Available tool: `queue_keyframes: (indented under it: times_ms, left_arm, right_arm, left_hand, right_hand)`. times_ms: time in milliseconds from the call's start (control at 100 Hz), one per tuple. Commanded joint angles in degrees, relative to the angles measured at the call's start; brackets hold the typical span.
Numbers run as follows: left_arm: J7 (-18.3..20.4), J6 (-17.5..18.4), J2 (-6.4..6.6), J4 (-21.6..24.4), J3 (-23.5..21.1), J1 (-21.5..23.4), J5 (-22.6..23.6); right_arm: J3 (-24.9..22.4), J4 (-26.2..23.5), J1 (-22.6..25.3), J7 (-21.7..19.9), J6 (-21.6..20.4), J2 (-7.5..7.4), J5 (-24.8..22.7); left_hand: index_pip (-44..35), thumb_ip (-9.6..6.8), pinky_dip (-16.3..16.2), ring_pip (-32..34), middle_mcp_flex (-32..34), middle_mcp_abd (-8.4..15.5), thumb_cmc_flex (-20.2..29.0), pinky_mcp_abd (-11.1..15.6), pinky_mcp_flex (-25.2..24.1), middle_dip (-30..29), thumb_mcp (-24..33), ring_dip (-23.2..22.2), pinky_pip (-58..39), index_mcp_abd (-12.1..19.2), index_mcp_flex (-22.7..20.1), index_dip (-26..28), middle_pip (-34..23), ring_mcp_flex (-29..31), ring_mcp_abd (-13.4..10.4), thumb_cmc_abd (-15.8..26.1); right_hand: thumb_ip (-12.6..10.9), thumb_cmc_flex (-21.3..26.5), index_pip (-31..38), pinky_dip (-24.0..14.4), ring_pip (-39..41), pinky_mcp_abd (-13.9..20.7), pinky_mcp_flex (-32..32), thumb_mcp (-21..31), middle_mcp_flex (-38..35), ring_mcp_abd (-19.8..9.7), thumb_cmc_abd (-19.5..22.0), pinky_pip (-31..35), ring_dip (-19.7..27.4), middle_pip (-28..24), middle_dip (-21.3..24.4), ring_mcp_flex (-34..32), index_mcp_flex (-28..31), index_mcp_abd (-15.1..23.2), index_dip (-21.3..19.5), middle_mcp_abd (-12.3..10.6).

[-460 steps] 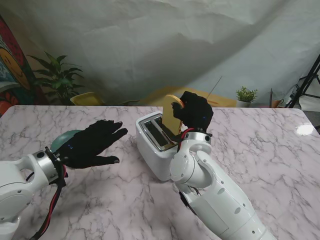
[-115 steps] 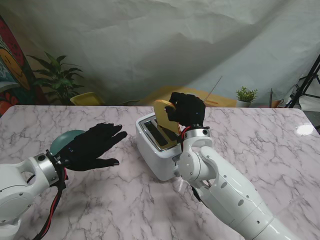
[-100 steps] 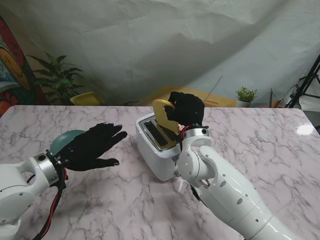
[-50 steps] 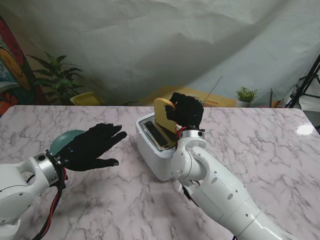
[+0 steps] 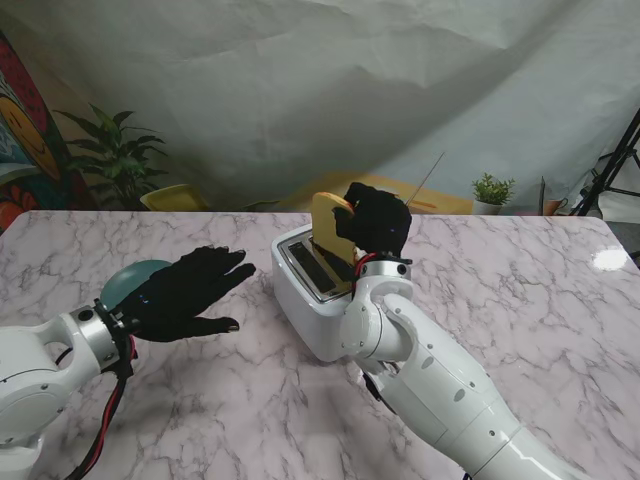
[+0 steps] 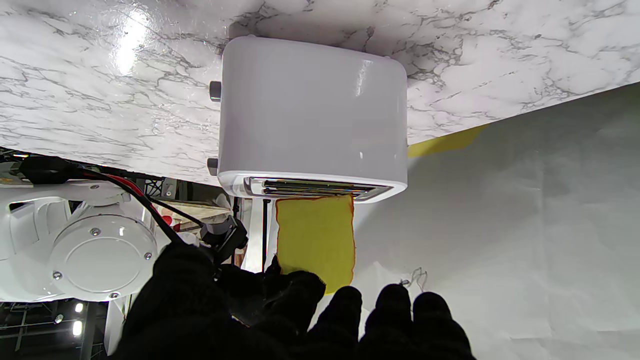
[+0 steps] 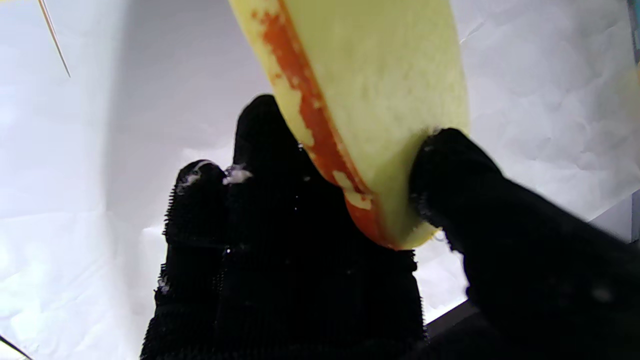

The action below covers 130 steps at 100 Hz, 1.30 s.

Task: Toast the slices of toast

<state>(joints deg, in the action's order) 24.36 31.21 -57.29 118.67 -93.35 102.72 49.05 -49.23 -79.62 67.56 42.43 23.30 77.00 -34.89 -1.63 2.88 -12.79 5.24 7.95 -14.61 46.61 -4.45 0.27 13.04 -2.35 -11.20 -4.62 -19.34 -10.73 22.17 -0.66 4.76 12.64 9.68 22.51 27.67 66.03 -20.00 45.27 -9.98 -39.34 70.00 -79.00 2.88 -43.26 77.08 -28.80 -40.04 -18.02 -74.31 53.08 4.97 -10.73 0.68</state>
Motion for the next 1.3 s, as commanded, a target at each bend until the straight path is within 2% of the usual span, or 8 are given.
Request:
queue_keyframes:
  times_ms: [0, 160, 310, 1010, 1290]
  left_arm:
    - [0.9, 0.2, 0.02, -0.2, 0.2, 0.0, 0.0]
    - [0.9, 0.1, 0.02, -0.3, 0.3, 0.0, 0.1]
    - [0.7, 0.1, 0.00, -0.4, 0.6, -0.2, 0.1]
    - [0.6, 0.4, -0.01, -0.5, 0.2, 0.2, 0.2]
    - [0.4, 0.6, -0.01, -0.6, 0.2, 0.2, 0.3]
  right_arm:
    - [0.0, 0.5, 0.1, 0.6, -0.1, 0.40, -0.2]
    - [0.1, 0.5, 0.2, 1.2, -0.5, 0.31, -0.9]
    - [-0.2, 0.1, 0.4, 0.8, -0.2, 0.01, -1.4]
    - [0.8, 2.4, -0.3, 1.2, 1.2, 1.11, 0.5]
    - [1.1, 3.1, -0.4, 1.4, 2.2, 1.57, 1.1]
  left_hand:
    - [-0.1, -0.41, -0.6, -0.1, -1.2, 0.7, 0.3, 2.5, -0.1, 0.8, -0.2, 0.3, 2.5, -0.8, 0.3, -0.5, 0.4, -1.9, -0.2, 2.9]
    - [-0.1, -0.41, -0.6, -0.2, -1.3, 0.7, 0.3, 2.5, -0.1, 0.8, -0.2, 0.3, 2.5, -0.8, 0.3, -0.5, 0.5, -1.9, -0.1, 2.8]
    - [-0.1, -0.40, -0.6, -0.2, -1.3, 0.7, 0.2, 2.5, -0.1, 0.8, -0.3, 0.3, 2.5, -0.8, 0.3, -0.5, 0.5, -1.9, -0.1, 2.9]
    - [-0.1, -0.41, -0.5, -0.3, -1.3, 0.6, 0.2, 2.5, -0.1, 0.8, -0.2, 0.3, 2.5, -0.8, 0.2, -0.5, 0.5, -2.0, -0.1, 2.8]
    - [-0.1, -0.40, -0.5, -0.3, -1.4, 0.6, 0.2, 2.5, -0.2, 0.8, -0.2, 0.3, 2.5, -0.8, 0.2, -0.5, 0.5, -1.9, -0.1, 2.8]
  right_hand:
    - [-2.8, 3.2, 2.8, -0.9, 2.4, -0.6, -1.0, 1.7, -3.2, -0.9, 1.5, 1.9, -0.8, -1.5, 0.0, -1.3, 0.1, 2.8, 1.2, 0.6]
    - [-3.1, 3.3, 3.1, -0.8, 4.3, -0.9, -2.1, 1.1, -4.9, -0.4, 0.2, 2.4, -0.7, -0.8, 0.6, -1.3, 1.1, -0.9, 2.8, 1.4]
    - [-3.7, 2.7, 3.9, -0.7, 5.7, -1.5, -2.7, 0.1, -5.1, 0.0, -0.9, 2.9, -0.6, -1.9, 0.7, -1.2, 1.7, -2.3, 4.4, 1.7]
    - [-3.3, 0.1, 8.2, -0.2, 8.6, -1.1, -4.0, -4.3, -5.1, -1.1, -2.9, 3.6, -0.7, -6.5, 1.0, -1.3, 2.5, -0.8, 4.8, 0.2]
    - [-3.3, 0.0, 8.9, -0.1, 9.4, -1.6, -4.2, -4.9, -5.1, -1.0, -3.0, 3.7, -1.0, -7.4, 1.0, -1.3, 2.8, -0.7, 5.0, 0.4]
